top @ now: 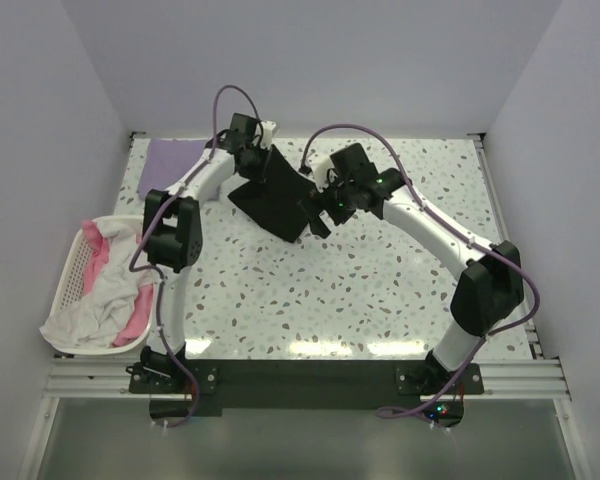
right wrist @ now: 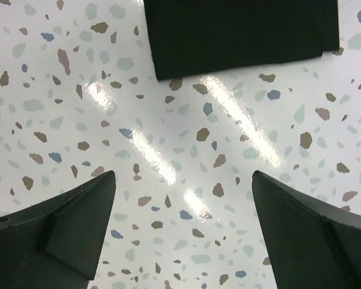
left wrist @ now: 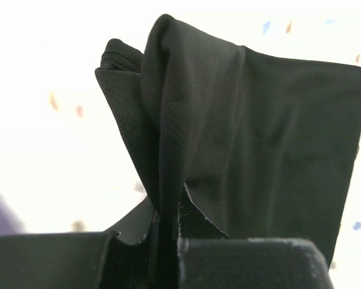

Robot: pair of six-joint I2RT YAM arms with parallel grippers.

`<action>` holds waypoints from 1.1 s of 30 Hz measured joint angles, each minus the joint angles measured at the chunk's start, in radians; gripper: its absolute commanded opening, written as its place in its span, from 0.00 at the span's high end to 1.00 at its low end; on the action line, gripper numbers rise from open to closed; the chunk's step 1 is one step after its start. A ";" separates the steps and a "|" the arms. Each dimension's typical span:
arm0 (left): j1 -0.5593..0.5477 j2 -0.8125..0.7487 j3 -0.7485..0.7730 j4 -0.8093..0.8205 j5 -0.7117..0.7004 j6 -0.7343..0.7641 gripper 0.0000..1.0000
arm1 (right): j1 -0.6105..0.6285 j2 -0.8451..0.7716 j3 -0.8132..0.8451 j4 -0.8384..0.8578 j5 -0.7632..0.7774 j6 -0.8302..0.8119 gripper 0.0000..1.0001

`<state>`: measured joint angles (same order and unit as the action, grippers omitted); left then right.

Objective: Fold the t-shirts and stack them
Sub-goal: Neatly place the folded tshirt to the corner

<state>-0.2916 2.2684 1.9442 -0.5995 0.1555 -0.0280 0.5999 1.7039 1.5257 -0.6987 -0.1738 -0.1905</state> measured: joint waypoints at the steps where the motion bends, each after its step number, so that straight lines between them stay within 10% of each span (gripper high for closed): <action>1: 0.007 0.000 0.021 0.000 -0.017 0.029 1.00 | -0.004 -0.012 -0.009 -0.002 0.000 0.000 0.01; 33: 0.214 -0.037 0.164 0.014 -0.212 0.406 1.00 | -0.003 -0.028 -0.066 -0.016 0.002 -0.001 0.01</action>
<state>-0.0780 2.2311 2.1078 -0.5850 -0.0566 0.3775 0.5964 1.6756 1.4597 -0.7147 -0.1722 -0.1913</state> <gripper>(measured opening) 0.064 0.985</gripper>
